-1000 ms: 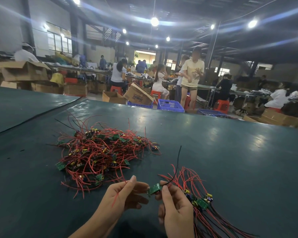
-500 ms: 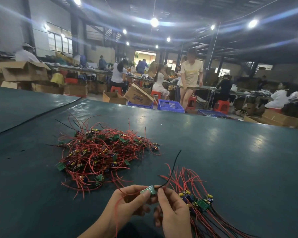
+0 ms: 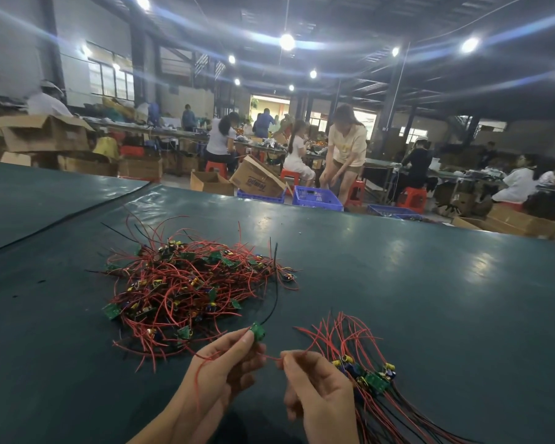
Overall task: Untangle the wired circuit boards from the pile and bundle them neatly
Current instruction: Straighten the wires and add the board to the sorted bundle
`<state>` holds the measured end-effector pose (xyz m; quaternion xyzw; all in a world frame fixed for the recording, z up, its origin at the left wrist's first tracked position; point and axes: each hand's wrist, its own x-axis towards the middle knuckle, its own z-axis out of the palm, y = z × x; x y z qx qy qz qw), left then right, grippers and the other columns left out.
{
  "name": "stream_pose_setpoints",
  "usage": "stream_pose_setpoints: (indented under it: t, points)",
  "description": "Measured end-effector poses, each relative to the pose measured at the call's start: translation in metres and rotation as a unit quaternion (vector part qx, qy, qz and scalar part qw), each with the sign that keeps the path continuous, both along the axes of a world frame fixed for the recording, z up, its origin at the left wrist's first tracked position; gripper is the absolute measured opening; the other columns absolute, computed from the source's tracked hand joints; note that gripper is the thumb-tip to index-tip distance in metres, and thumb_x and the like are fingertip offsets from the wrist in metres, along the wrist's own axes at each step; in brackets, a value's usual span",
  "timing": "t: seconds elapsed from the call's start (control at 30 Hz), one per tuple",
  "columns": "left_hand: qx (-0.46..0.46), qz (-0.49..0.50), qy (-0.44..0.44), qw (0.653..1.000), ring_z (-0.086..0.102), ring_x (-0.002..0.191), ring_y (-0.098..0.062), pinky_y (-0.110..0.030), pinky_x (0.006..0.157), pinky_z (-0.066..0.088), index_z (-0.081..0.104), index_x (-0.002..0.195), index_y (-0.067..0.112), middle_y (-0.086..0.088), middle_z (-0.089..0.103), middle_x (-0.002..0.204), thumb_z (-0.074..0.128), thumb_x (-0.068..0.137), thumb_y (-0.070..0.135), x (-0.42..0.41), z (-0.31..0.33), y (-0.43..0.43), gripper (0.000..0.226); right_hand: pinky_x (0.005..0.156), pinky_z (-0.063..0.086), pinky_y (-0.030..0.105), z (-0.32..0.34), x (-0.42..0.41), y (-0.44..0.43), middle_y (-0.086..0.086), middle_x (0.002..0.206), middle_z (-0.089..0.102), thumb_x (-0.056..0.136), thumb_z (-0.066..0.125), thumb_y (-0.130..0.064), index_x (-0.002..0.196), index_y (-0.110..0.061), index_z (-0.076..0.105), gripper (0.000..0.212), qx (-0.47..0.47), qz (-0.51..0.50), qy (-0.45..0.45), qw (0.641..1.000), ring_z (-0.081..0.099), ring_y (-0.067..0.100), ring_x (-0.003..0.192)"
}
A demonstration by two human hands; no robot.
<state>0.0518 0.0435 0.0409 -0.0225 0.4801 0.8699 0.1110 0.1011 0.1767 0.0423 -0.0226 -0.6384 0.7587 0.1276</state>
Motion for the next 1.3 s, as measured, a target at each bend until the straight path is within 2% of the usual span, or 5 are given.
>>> stream_pose_setpoints:
  t: [0.13,0.47,0.63,0.87,1.3]
  points:
    - [0.035,-0.011,-0.074,0.997,0.054,0.039,-0.015,-0.022,0.040,0.049,0.060,0.071,0.006,-0.007,0.054,0.052,0.067,0.072,0.029,-0.002,0.004,-0.004,0.025,0.044,0.043,0.025,0.005,0.009,0.000,0.016,0.078,0.074,0.074,0.067,-0.008,0.084,-0.017,0.079,0.019,0.075,0.131,-0.009,0.988,0.054,0.017,0.048]
    - [0.035,-0.125,-0.085,0.988,0.042,0.030,-0.011,-0.016,0.035,0.039,0.077,0.086,-0.001,-0.003,0.045,0.045,0.062,0.073,0.023,0.008,0.011,0.003,0.031,0.041,0.040,0.020,0.002,0.003,0.001,0.007,0.061,0.060,0.082,0.066,0.007,0.100,-0.016,0.076,0.031,0.004,0.020,0.000,1.000,0.046,0.012,0.041]
    - [0.037,-0.083,-0.069,0.993,0.043,0.028,-0.011,-0.015,0.032,0.038,0.070,0.090,0.000,-0.007,0.049,0.046,0.065,0.067,0.017,0.007,0.012,0.003,0.029,0.051,0.044,0.020,0.001,0.006,-0.005,0.008,0.087,0.075,0.074,0.071,0.003,0.098,-0.030,0.077,0.042,0.024,0.057,0.033,0.998,0.052,0.013,0.050]
    - [-0.005,-0.054,-0.048,0.997,0.048,0.033,-0.013,-0.019,0.034,0.040,0.069,0.090,0.006,-0.010,0.060,0.056,0.066,0.072,0.028,0.007,0.009,0.001,0.029,0.047,0.041,0.016,-0.003,0.003,-0.005,0.005,0.045,0.060,0.084,0.070,-0.010,0.085,-0.044,0.077,0.035,0.059,-0.034,0.039,0.997,0.054,0.009,0.042]
    - [-0.170,0.095,0.111,0.975,0.053,0.037,-0.016,-0.019,0.036,0.040,0.067,0.072,-0.002,-0.005,0.061,0.049,0.070,0.081,0.019,0.004,0.005,-0.004,0.023,0.036,0.037,0.022,0.001,0.003,-0.003,0.021,0.049,0.061,0.080,0.073,-0.010,0.077,-0.026,0.081,0.018,0.006,-0.058,0.005,0.998,0.043,0.016,0.033]
